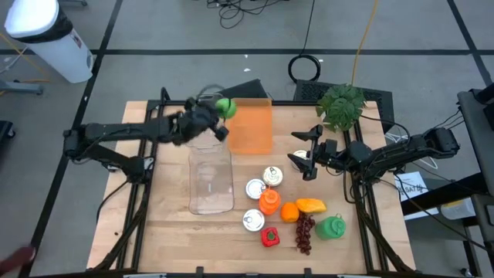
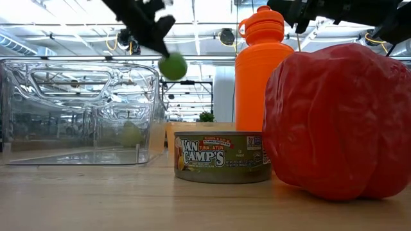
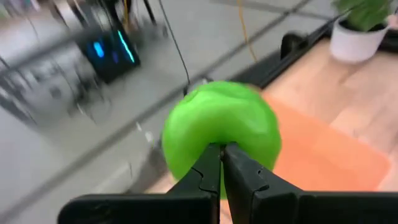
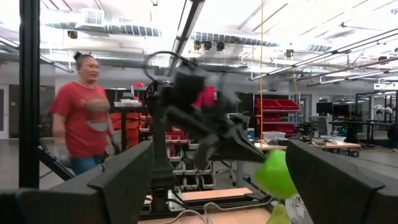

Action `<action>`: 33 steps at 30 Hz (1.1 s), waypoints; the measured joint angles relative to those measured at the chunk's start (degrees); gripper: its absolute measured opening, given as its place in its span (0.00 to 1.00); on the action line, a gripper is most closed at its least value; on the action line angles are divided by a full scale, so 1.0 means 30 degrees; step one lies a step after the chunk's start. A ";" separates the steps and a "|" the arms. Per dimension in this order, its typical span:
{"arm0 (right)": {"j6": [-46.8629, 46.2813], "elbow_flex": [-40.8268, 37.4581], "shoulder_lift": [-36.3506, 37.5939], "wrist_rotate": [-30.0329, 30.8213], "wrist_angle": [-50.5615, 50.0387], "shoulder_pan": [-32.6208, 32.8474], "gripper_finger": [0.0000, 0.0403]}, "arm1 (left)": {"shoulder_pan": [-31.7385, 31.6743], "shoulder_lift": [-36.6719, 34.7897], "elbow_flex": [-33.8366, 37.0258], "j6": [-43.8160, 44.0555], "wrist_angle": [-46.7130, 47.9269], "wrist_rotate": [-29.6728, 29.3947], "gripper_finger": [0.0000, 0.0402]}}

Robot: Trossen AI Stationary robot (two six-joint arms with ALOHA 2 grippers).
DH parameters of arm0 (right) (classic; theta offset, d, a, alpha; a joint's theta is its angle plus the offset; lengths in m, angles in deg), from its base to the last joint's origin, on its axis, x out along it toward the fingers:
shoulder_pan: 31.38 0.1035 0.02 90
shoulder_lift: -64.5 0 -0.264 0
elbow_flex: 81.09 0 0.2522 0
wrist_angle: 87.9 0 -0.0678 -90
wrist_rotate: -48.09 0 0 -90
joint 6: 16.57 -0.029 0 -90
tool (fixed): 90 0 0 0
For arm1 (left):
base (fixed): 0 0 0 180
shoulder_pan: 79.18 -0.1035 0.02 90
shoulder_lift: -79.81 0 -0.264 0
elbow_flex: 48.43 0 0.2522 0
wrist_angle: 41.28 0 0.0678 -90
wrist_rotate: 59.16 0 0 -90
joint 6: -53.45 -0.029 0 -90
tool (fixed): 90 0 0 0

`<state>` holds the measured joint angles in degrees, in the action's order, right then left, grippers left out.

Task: Pick & Place Food Item
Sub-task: Put the green apple into the top transparent bin

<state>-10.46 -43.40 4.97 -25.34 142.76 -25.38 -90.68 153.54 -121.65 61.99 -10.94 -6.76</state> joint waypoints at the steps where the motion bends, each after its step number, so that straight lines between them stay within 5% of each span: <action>1: -0.0182 0.0000 0.0000 0.0003 -0.0003 0.0000 0.85 | -0.0806 0.0007 0.0000 0.0422 0.0412 0.1120 0.02; 12: -0.0414 0.0000 0.0000 0.0039 -0.0124 0.0000 0.84 | -0.7801 0.0669 0.0000 0.2029 0.2514 0.8907 0.02; 33: -0.0649 0.0000 0.0000 0.0098 -0.0118 -0.0007 0.83 | -0.9030 0.4632 0.0007 0.2721 0.2791 1.0081 0.02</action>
<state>-12.41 -43.40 4.97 -25.04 142.41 -25.40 -117.77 167.44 -121.63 70.16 -2.57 23.49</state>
